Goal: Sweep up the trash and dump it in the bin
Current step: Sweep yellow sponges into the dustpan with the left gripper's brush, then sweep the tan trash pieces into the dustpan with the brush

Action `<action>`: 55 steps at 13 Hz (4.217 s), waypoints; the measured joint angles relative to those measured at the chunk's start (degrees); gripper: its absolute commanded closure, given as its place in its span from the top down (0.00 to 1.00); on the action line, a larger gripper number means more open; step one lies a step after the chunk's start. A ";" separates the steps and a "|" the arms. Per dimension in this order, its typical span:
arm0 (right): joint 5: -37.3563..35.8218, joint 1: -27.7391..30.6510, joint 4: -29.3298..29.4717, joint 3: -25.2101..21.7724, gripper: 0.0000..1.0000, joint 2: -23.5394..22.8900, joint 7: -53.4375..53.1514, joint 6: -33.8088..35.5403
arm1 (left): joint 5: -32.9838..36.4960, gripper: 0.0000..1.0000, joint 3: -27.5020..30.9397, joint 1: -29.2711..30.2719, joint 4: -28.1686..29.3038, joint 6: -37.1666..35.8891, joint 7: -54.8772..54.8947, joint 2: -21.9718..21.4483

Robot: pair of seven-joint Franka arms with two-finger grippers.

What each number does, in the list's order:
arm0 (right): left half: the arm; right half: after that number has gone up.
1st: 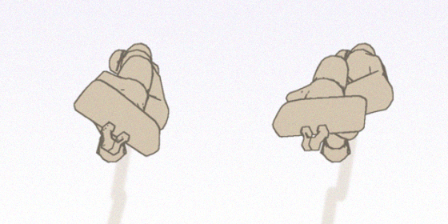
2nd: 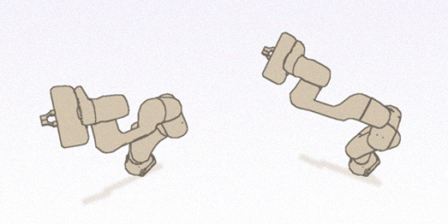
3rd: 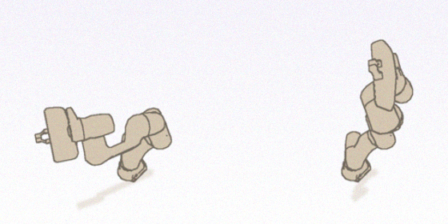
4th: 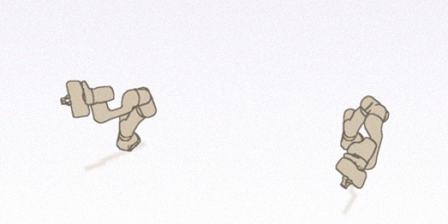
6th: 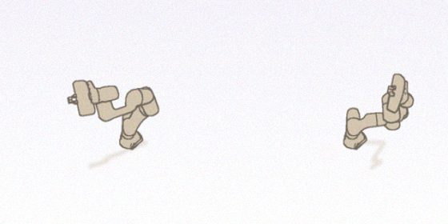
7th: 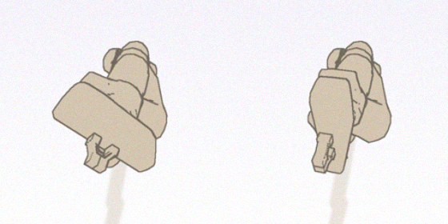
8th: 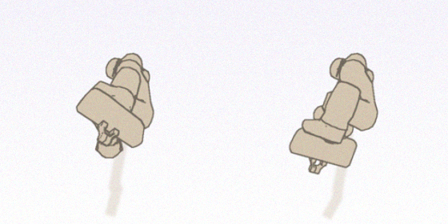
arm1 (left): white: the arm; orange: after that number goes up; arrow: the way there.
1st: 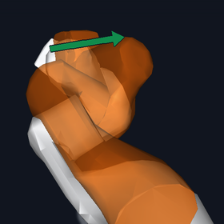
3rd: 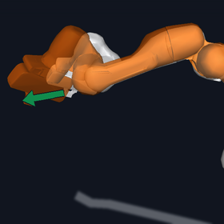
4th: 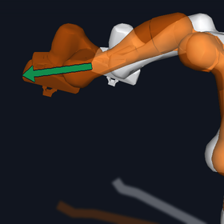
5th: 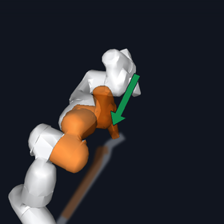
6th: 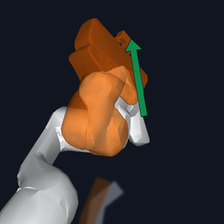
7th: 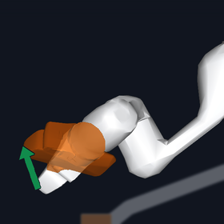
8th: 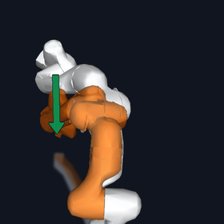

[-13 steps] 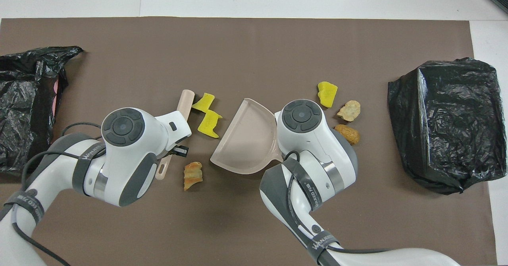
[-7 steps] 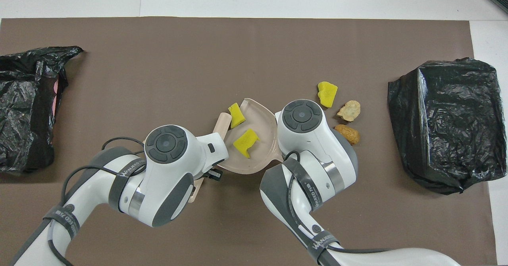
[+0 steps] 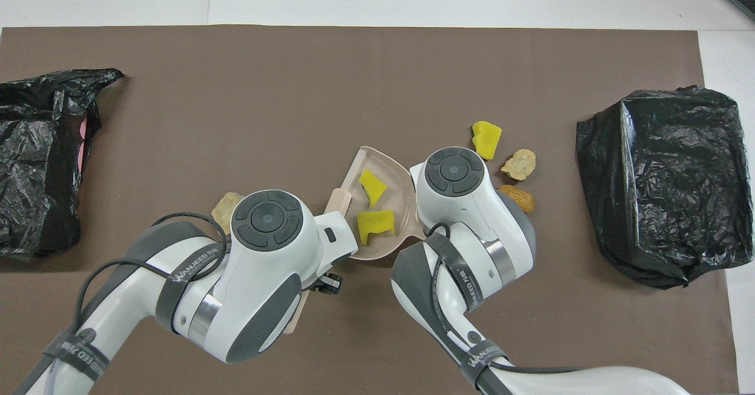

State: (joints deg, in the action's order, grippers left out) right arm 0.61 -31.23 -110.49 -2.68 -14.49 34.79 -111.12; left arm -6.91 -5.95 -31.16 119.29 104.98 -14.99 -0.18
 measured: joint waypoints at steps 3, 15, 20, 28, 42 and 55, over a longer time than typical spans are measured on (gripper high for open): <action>-4.10 0.24 0.16 0.09 0.00 0.18 4.58 0.12 | 0.84 0.00 0.70 1.26 0.08 -2.95 -13.77 -1.04; -6.37 -1.78 -1.49 0.71 0.00 1.46 8.29 -0.50 | 10.54 0.00 1.26 18.70 9.71 4.17 -23.11 -3.92; -3.27 -1.82 -3.57 0.68 0.00 2.56 6.09 -0.99 | 9.55 0.00 -0.27 13.29 16.24 5.66 -20.08 -8.17; -2.78 -1.73 -3.99 0.64 0.00 2.75 6.01 -1.28 | -5.00 0.00 -0.62 3.20 16.90 12.97 -19.76 -7.82; -2.63 -1.58 -4.41 0.62 0.00 2.95 5.97 -1.45 | -6.31 0.00 -0.19 -1.51 5.15 8.32 -12.00 -7.16; -2.44 -1.52 -4.46 0.59 0.00 2.95 5.97 -1.46 | -0.96 0.00 -1.35 0.52 11.70 0.09 -25.62 -13.98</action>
State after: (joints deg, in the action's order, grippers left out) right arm -1.83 -32.75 -114.95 -2.09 -11.53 40.76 -112.59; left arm -7.87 -7.30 -30.64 130.99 105.07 -40.61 -14.16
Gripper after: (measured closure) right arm 0.674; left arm 0.744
